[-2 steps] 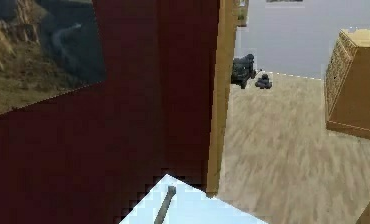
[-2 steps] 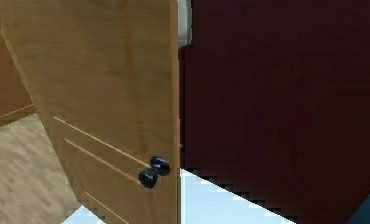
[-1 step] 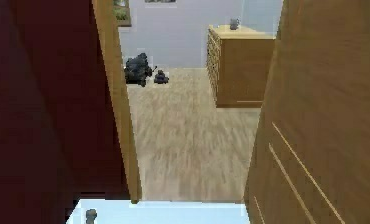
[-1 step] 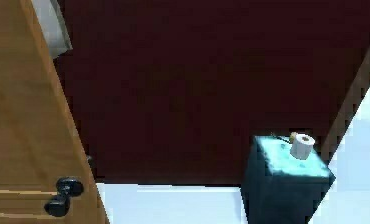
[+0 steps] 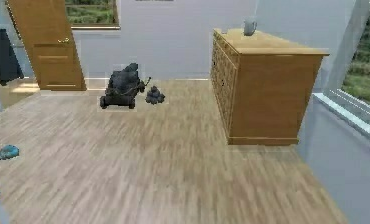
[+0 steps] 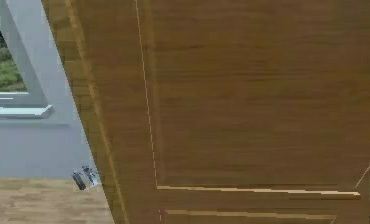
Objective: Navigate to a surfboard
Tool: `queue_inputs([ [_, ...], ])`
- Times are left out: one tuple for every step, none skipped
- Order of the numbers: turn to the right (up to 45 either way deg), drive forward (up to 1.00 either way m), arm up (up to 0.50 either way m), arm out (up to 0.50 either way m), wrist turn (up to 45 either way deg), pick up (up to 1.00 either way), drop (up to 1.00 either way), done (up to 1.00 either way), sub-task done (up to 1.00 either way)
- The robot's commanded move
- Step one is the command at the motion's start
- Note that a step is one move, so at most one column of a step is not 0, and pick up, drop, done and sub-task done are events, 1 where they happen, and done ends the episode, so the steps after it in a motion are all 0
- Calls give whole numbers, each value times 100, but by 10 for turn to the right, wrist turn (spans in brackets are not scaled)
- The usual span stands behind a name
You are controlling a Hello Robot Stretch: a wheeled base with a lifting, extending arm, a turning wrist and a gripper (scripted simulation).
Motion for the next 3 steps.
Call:
queue_inputs([
  [0,20,0,0,0,0,0,0,0],
  [-390,0,0,0,0,0,0,0,0],
  [0,100,0,0,0,0,0,0,0],
])
